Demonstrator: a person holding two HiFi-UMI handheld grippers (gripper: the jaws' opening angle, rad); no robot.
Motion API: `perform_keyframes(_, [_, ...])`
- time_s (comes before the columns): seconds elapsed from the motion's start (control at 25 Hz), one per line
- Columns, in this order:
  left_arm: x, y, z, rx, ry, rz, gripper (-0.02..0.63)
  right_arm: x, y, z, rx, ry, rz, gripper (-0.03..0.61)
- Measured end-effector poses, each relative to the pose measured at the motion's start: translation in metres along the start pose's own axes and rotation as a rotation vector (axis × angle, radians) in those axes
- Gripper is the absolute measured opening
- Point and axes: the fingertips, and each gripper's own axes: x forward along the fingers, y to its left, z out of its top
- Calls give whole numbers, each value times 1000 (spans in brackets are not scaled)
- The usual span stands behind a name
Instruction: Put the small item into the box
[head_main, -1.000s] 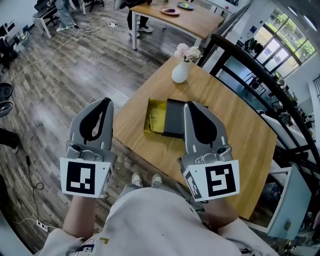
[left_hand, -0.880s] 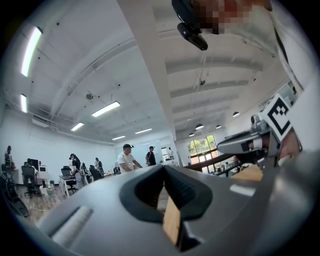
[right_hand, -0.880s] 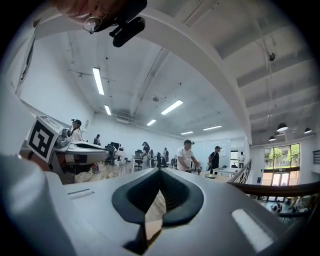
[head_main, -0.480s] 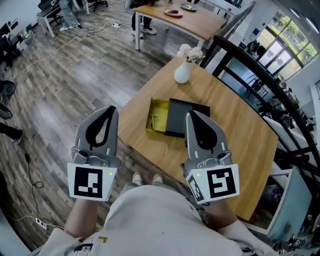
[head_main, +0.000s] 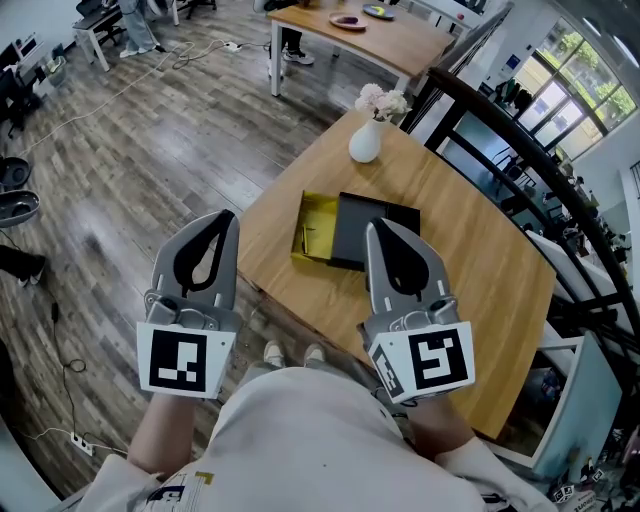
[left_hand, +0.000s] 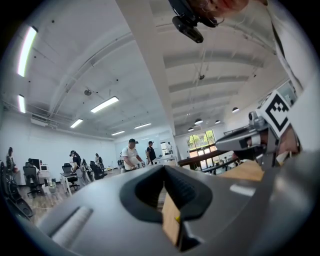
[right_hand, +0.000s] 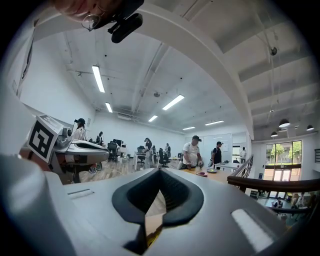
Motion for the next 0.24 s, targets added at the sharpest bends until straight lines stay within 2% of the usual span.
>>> perform_keyframes(0.24, [-1, 2, -7, -4, 18, 2, 2, 0, 3, -3, 2, 21, 0, -2])
